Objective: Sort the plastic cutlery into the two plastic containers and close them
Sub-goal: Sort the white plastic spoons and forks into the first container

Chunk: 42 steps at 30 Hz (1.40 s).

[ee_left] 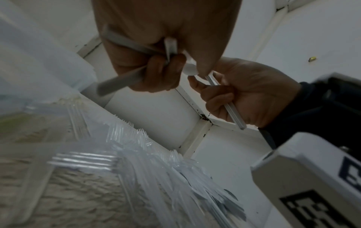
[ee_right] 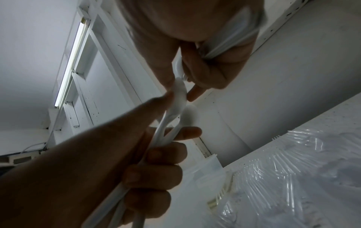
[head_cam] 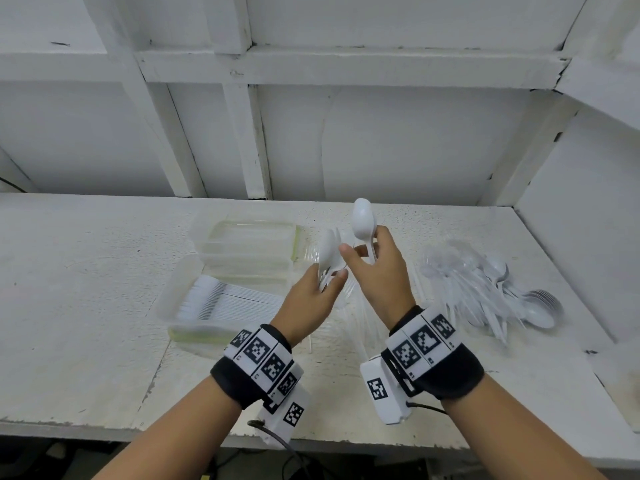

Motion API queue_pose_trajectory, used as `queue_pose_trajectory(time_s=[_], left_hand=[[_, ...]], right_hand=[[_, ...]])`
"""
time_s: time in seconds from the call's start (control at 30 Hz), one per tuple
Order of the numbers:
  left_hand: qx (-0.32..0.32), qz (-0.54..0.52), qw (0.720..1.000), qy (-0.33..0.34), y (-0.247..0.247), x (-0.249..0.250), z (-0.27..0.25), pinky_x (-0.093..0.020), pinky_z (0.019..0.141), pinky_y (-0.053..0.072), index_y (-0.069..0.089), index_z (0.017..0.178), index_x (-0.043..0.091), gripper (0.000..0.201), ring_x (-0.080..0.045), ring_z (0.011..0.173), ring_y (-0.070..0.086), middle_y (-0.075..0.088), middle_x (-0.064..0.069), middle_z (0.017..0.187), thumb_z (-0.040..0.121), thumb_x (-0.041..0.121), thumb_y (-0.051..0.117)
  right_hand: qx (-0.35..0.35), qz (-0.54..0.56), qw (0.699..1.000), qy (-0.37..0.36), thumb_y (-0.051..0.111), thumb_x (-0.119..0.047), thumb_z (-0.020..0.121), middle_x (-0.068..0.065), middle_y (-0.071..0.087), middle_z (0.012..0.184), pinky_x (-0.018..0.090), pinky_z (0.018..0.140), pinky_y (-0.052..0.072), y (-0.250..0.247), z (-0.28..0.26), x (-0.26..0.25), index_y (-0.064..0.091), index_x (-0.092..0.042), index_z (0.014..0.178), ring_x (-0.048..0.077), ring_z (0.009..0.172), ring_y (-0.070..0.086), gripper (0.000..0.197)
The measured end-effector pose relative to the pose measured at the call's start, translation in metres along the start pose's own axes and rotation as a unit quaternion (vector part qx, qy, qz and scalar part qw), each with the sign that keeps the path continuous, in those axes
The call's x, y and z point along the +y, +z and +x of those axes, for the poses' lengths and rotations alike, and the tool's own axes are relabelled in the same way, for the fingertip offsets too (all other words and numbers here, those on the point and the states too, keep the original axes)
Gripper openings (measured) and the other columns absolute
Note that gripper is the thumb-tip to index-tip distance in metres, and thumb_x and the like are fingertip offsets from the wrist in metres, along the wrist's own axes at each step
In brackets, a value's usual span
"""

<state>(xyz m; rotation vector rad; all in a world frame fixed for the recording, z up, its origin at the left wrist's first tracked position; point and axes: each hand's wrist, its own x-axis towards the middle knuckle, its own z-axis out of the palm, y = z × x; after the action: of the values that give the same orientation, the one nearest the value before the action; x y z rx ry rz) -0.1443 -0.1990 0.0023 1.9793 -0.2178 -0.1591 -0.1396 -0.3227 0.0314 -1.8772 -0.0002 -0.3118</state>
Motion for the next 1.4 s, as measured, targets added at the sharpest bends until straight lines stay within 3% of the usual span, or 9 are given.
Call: queue_pose_trajectory(time_s=[0.1,0.2,0.3,0.37,0.43,0.6,0.73,1.17,1.4], left_hand=[[0.020,-0.060,0.997,-0.041,0.001,0.002,-0.001,-0.022,0.056,0.033,0.051,0.097,0.023,0.048,-0.005,0.056,0.037,0.041,0.008,0.066,0.095,0.056,0.017],[0.049,-0.069,0.996,-0.041,0.004,0.002,-0.001,-0.024,0.052,0.029,0.052,0.098,0.025,0.056,-0.010,0.051,0.030,0.031,0.007,0.059,0.095,0.054,0.005],[0.056,-0.045,0.996,-0.046,0.006,-0.002,0.000,-0.049,0.081,0.045,0.051,0.131,0.029,0.069,-0.034,0.079,0.053,0.048,0.005,0.063,0.094,0.057,0.000],[0.055,-0.043,0.997,-0.043,0.006,-0.003,0.000,-0.053,0.102,0.034,0.043,0.139,0.029,0.067,-0.040,0.117,0.046,0.063,-0.013,0.106,0.095,0.056,0.001],[0.049,-0.020,0.998,-0.031,0.007,-0.001,0.000,-0.043,0.101,0.037,0.043,0.138,0.026,0.062,-0.033,0.119,0.047,0.054,-0.010,0.129,0.096,0.053,0.005],[0.049,-0.007,0.999,-0.016,0.004,0.008,-0.003,-0.031,0.069,0.039,0.045,0.097,0.013,0.037,-0.015,0.072,0.048,0.047,0.003,0.079,0.100,0.043,0.023],[-0.006,-0.081,0.996,-0.048,0.000,0.010,-0.002,-0.021,0.059,0.037,0.040,0.077,0.017,0.035,-0.010,0.060,0.039,0.040,0.003,0.070,0.101,0.038,0.026],[-0.069,-0.236,0.961,-0.124,-0.008,0.008,-0.010,-0.037,0.075,0.056,0.053,0.093,0.007,0.025,-0.020,0.072,0.066,0.065,-0.008,0.079,0.102,0.021,0.035],[-0.121,-0.271,0.946,-0.129,-0.008,0.007,-0.014,-0.024,0.051,0.045,0.057,0.106,0.005,0.030,-0.014,0.051,0.049,0.057,-0.004,0.065,0.102,0.021,0.032]], right_hand=[[-0.004,0.003,1.000,-0.004,0.062,-0.030,0.087,-0.016,0.052,0.080,0.010,0.067,0.042,0.002,-0.002,-0.001,0.044,-0.023,0.104,-0.002,0.078,0.054,0.026],[-0.006,-0.011,1.000,-0.006,0.062,-0.032,0.086,-0.016,0.053,0.079,0.013,0.066,0.042,0.004,-0.003,-0.003,0.045,-0.021,0.106,-0.002,0.075,0.054,0.028],[-0.011,-0.035,0.999,-0.017,0.061,-0.035,0.087,-0.016,0.054,0.080,0.012,0.064,0.041,0.007,-0.005,-0.005,0.045,-0.020,0.111,-0.001,0.077,0.054,0.033],[-0.010,-0.043,0.999,-0.020,0.061,-0.037,0.087,-0.014,0.055,0.082,0.011,0.063,0.040,0.008,-0.006,-0.006,0.046,-0.019,0.112,0.001,0.077,0.055,0.034],[-0.008,-0.052,0.998,-0.022,0.061,-0.039,0.086,-0.013,0.056,0.082,0.012,0.062,0.041,0.009,-0.006,-0.006,0.046,-0.020,0.109,0.002,0.076,0.055,0.034],[0.011,-0.081,0.996,-0.030,0.055,-0.026,0.091,-0.014,0.050,0.076,0.013,0.056,0.040,0.007,-0.007,-0.002,0.045,-0.019,0.099,0.006,0.067,0.052,0.015],[0.011,-0.069,0.997,-0.028,0.051,-0.018,0.093,-0.009,0.040,0.065,0.013,0.046,0.034,0.003,-0.004,0.001,0.045,-0.014,0.087,0.005,0.052,0.035,0.010],[-0.056,-0.003,0.998,0.002,0.051,-0.016,0.094,-0.005,0.048,0.073,0.021,0.058,0.036,-0.013,0.002,0.000,0.053,-0.011,0.099,0.006,0.063,0.044,0.007],[-0.046,0.025,0.999,0.007,0.053,-0.013,0.092,-0.009,0.055,0.097,0.009,0.077,0.040,-0.012,0.004,0.009,0.045,-0.025,0.108,-0.001,0.090,0.051,0.021]])
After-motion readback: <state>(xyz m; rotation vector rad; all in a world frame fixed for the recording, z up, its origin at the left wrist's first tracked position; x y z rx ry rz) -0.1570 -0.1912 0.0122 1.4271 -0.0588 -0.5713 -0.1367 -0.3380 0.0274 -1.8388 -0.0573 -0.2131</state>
